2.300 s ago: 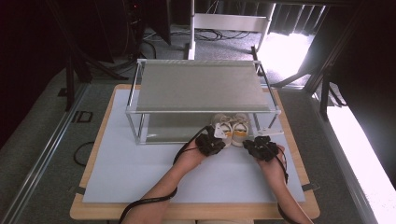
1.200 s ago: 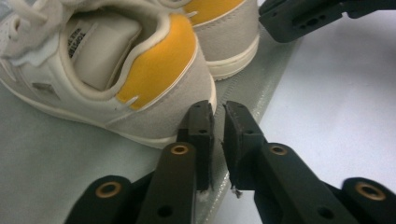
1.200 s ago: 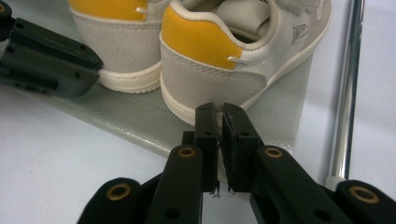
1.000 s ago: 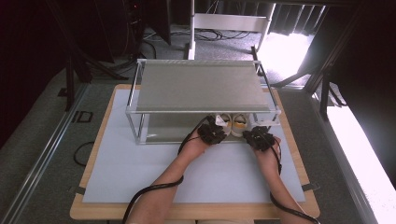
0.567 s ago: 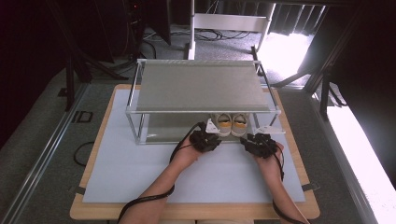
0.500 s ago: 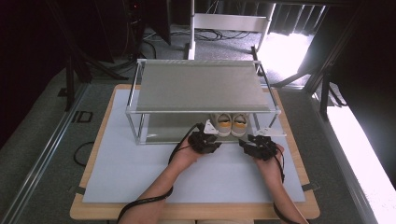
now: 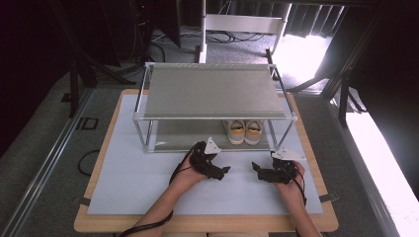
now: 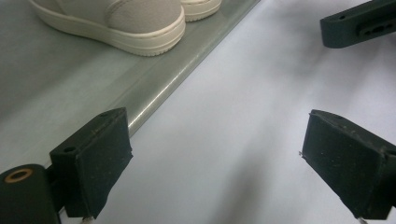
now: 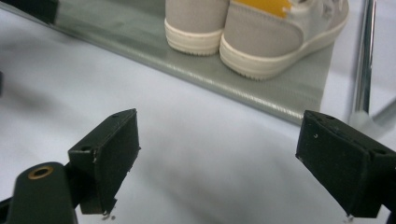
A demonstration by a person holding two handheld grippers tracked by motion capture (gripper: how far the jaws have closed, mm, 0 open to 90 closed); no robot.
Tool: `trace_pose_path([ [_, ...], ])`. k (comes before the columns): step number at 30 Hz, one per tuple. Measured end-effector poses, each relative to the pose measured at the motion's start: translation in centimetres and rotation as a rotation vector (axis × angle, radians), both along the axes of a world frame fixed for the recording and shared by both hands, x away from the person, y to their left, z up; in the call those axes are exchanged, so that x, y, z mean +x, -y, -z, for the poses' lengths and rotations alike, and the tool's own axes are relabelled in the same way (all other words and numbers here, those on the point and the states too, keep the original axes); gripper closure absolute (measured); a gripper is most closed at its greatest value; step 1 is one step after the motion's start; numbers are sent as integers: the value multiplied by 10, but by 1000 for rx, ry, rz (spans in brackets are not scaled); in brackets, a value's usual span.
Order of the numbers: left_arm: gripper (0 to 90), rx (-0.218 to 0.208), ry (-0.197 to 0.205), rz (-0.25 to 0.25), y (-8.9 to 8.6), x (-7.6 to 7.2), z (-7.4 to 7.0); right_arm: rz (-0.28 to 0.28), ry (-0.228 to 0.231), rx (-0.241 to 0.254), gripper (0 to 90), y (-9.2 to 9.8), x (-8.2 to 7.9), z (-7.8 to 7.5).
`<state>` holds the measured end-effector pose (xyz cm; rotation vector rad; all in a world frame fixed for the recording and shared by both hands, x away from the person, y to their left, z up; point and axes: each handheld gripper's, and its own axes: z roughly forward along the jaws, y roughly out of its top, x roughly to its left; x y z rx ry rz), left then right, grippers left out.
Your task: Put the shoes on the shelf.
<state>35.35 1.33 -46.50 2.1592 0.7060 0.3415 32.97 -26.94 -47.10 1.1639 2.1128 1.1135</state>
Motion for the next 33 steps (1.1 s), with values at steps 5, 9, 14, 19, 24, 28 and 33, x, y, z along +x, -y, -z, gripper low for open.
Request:
trace_pose_path([
  [5, 68, -15, 2, -9, -11, -8, 4, 9, 5, 9, 128, 9, -7, 2],
  [9, 68, -19, 1, -35, -21, -11, 9, -4, 16, -3, 129, 14, -11, 6],
  [14, 68, -10, 8, -36, -29, -18, 11, -12, 19, -10, 129, 17, -15, 7],
  [19, 68, -13, 22, -49, -37, -26, 13, 10, 18, -1, 129, 23, -16, 8],
  [24, 68, -13, 43, -56, -44, -36, 14, 8, 29, -6, 130, 24, -18, 8],
  [28, 68, -21, 58, -67, -51, -43, 15, 10, 39, -30, 135, 22, -19, 9],
  [33, 68, -29, 77, -87, -63, -51, 18, 14, 37, -22, 136, 23, -19, 9],
])
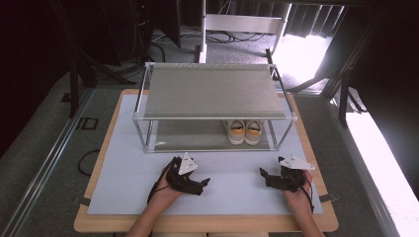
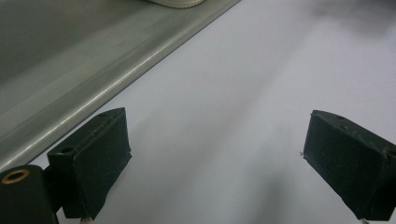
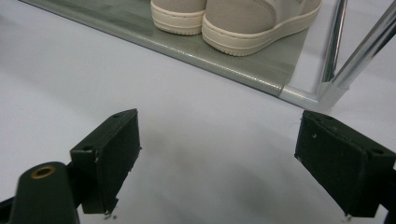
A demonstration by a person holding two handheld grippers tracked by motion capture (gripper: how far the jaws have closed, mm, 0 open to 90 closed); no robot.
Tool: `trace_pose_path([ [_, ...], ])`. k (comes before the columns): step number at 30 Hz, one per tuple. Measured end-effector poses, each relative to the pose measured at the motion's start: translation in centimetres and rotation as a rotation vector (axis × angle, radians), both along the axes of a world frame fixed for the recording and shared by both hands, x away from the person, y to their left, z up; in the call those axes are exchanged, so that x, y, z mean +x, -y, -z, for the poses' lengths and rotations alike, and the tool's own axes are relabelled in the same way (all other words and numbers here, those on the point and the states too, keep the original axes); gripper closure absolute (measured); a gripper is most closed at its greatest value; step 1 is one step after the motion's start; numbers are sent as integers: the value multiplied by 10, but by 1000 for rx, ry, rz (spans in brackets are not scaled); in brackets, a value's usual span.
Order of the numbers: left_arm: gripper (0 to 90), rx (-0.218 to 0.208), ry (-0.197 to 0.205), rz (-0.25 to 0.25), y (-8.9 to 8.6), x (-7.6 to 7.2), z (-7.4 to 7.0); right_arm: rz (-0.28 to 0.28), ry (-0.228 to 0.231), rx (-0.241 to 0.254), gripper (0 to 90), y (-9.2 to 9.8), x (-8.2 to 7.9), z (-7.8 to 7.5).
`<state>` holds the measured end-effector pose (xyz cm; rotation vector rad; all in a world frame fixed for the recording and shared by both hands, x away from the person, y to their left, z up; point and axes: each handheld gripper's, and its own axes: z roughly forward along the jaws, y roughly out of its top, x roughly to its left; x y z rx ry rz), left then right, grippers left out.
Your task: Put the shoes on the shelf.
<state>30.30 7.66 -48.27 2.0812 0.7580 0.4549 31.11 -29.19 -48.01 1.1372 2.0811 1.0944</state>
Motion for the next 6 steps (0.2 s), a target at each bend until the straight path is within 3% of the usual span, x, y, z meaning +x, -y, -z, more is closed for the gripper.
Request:
trace_pose_path([
  [6, 69, -41, 20, -18, -9, -6, 1, -2, -8, -13, 136, -1, 1, 0],
])
